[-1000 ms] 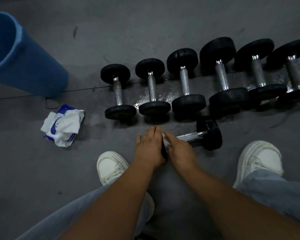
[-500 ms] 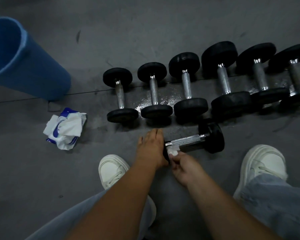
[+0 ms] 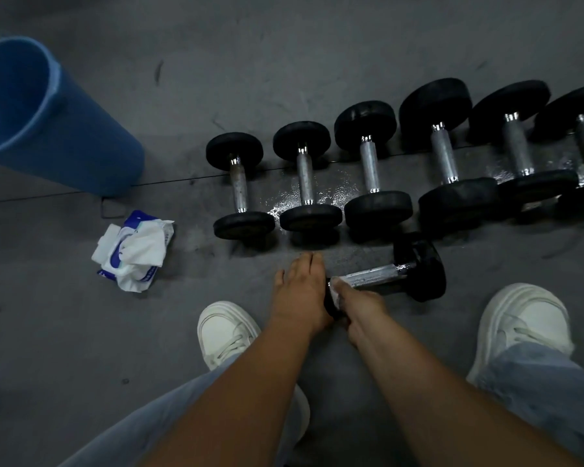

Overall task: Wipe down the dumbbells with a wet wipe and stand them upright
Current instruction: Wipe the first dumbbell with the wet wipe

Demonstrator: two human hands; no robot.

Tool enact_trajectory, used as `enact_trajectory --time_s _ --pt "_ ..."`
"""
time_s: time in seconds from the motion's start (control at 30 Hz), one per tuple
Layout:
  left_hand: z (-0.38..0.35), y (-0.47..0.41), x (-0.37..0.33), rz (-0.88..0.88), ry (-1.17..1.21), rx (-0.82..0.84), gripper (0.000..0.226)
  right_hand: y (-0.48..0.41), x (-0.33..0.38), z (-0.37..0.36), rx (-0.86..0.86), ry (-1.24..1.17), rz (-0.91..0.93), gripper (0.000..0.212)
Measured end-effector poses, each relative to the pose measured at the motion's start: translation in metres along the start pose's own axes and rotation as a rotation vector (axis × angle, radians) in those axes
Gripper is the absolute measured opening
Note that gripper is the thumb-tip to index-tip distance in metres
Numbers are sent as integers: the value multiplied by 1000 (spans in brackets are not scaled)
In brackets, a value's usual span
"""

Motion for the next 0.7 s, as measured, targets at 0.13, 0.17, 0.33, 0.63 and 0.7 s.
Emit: enact_trajectory --time_s 0.13,0.17,0.33,0.63,0.7 --pt "-1 1 0 -3 -3 1 103 6 -6 -3 -23 -20 -49 15" --pt "-2 2 -1 -3 4 2 103 5 -4 -5 -26 -35 -74 17" --pt "-2 3 -1 -5 34 -28 101 11 -4 -7 -19 -123 -56 13" --pt "0 3 -1 -8 13 -23 104 8 -7 -8 -35 -192 -36 13" --pt "1 2 0 -9 -4 -27 107 18 -11 2 -34 -157 21 14"
Point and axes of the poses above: each hand's wrist, its own y-axis away from the middle knuckle, its own z-axis out of the back of the hand, x = y × z, the point moved 8 cm from there along -y, towards the middle knuckle, and after that the axes turned 3 degrees about x, right-handed, at the moved point
